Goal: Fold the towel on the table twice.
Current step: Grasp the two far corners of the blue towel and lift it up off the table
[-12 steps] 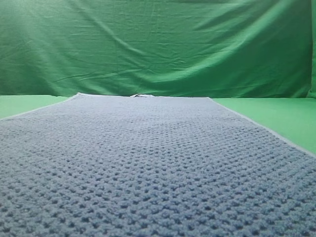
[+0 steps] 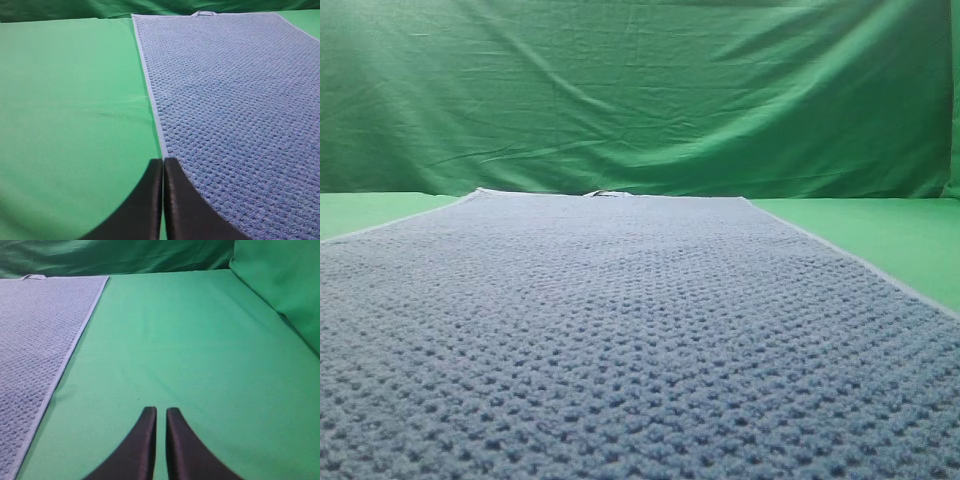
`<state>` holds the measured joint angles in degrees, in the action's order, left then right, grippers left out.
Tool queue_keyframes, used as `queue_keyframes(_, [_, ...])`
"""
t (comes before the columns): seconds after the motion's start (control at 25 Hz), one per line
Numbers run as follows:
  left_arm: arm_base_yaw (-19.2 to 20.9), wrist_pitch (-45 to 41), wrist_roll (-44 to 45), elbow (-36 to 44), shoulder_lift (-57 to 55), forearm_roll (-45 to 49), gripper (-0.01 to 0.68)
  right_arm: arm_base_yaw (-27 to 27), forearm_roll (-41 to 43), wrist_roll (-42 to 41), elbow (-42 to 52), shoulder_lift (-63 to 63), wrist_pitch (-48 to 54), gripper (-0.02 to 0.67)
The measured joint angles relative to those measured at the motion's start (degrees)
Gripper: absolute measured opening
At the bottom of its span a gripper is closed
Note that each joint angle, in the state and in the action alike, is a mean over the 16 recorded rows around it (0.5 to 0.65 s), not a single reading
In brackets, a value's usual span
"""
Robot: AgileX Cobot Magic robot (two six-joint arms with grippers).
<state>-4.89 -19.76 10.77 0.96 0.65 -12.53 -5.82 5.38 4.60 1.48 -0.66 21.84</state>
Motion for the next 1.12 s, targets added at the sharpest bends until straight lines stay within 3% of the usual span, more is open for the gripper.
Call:
queue_keyframes(0.52, [0.0,2.3,0.0,0.0,0.0,-3.0,0.000,0.0,-0.2,0.0,0.0,0.0,-0.7,0.048])
queue_keyframes(1.12, [0.0,22.9,-0.1,-0.2,0.0,-21.3,0.000,0.0,-2.5,0.3,0.0,0.0,-17.1,0.048])
